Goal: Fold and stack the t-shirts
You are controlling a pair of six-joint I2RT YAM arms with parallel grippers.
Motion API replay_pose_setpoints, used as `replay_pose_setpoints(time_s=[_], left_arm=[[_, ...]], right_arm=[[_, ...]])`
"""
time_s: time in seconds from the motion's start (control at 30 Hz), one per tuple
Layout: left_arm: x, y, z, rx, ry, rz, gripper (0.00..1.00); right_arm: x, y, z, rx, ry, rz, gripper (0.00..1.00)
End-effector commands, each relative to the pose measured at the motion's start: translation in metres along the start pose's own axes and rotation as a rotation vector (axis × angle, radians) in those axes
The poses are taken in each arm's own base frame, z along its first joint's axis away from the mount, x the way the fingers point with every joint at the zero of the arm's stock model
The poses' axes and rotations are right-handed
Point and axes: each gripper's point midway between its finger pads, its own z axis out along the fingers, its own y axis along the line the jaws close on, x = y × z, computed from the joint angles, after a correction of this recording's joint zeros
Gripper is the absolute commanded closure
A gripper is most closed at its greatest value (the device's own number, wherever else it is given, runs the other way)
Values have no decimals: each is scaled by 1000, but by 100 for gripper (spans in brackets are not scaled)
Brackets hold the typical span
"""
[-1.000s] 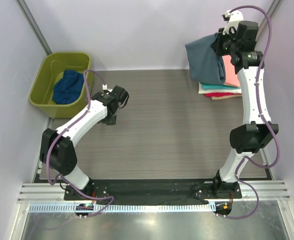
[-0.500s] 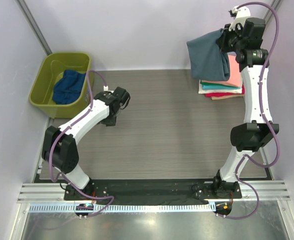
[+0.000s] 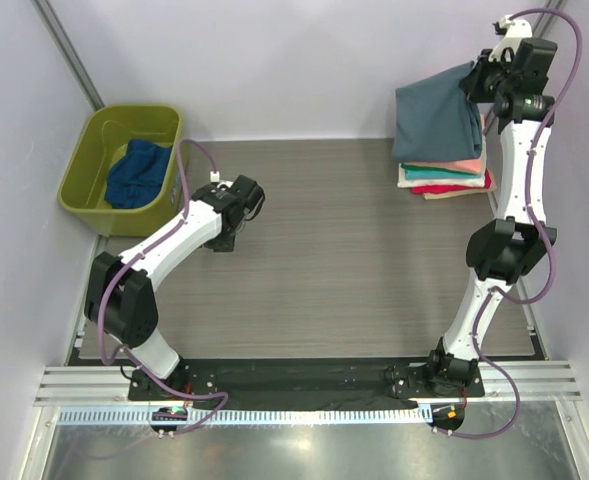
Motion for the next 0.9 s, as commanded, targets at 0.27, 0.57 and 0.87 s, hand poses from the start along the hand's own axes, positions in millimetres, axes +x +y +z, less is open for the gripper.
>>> replay_pose_setpoints(time_s=[0.27,0.57,0.87], left_arm=[[-4,4,-4,-32,-36,-21,52],[-3,3,-3,-50,-32,-9,52],[-4,3,-3,-46,-35,-11,51]], right_arm=[[-16,-67,23,67,-134,37,99],[32,-129,72,188,-147,133,99],[107,-157,111,257,-61,161,99]])
